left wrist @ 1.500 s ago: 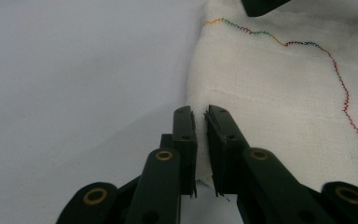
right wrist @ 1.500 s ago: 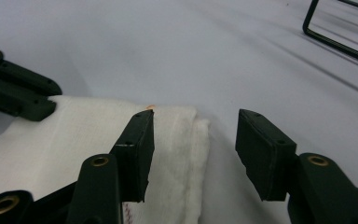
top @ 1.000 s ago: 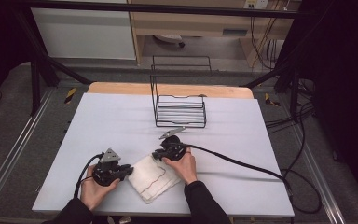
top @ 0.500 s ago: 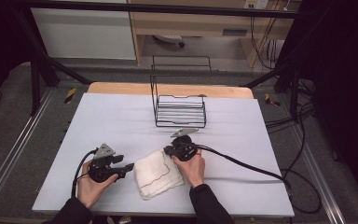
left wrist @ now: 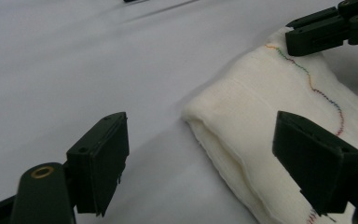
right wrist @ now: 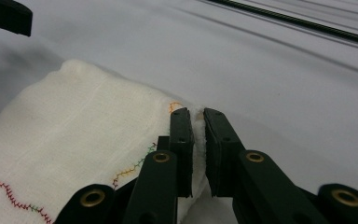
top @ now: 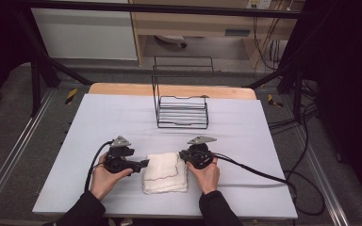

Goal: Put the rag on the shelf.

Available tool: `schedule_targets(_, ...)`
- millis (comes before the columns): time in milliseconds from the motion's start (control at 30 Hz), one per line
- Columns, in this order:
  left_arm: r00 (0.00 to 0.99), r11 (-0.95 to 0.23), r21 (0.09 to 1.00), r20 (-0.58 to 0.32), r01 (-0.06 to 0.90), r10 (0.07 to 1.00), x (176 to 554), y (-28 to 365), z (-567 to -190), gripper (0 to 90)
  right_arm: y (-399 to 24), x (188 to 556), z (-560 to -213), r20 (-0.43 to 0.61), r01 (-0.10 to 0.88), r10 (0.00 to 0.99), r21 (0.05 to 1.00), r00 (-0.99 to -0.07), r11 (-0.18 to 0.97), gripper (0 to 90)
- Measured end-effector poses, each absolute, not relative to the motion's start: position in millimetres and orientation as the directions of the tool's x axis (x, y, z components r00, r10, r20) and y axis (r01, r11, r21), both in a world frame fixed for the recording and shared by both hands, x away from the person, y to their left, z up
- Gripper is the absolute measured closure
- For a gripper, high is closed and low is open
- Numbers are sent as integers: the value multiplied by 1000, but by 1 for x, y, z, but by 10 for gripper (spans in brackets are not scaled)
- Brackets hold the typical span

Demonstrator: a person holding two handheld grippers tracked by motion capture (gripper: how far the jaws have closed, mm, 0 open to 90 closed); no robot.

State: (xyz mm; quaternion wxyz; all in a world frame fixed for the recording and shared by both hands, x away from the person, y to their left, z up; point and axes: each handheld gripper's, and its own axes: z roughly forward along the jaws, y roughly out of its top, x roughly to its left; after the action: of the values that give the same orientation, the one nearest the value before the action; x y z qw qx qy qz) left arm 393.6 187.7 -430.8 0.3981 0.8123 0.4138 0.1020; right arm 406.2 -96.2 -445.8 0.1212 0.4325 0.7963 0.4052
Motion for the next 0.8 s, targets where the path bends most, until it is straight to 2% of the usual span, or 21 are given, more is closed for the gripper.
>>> schedule_targets(100, 615, -344, 718, -148, 606, 774, 399, 179, -433, 206, -99, 406, -445, 159, 575, 777, 763, -609, 294, 763)
schedule_targets(200, 600, -350, 705, -133, 617, 789, 405, 175, -437, 228, -106, 406, -441, 165, 553, 765, 784, -623, 281, 661)
schedule_targets(400, 586, -344, 692, -139, 634, 798, 408, 175, -440, 372, -131, 398, -433, 181, 541, 740, 793, -648, 279, 424)
schedule_targets(567, 576, -325, 681, -173, 656, 799, 409, 172, -444, 467, -149, 392, -437, 193, 554, 744, 786, -640, 273, 326)
schedule_targets(800, 574, -303, 675, -218, 673, 789, 412, 168, -447, 581, -151, 392, -443, 182, 553, 748, 785, -638, 281, 198)
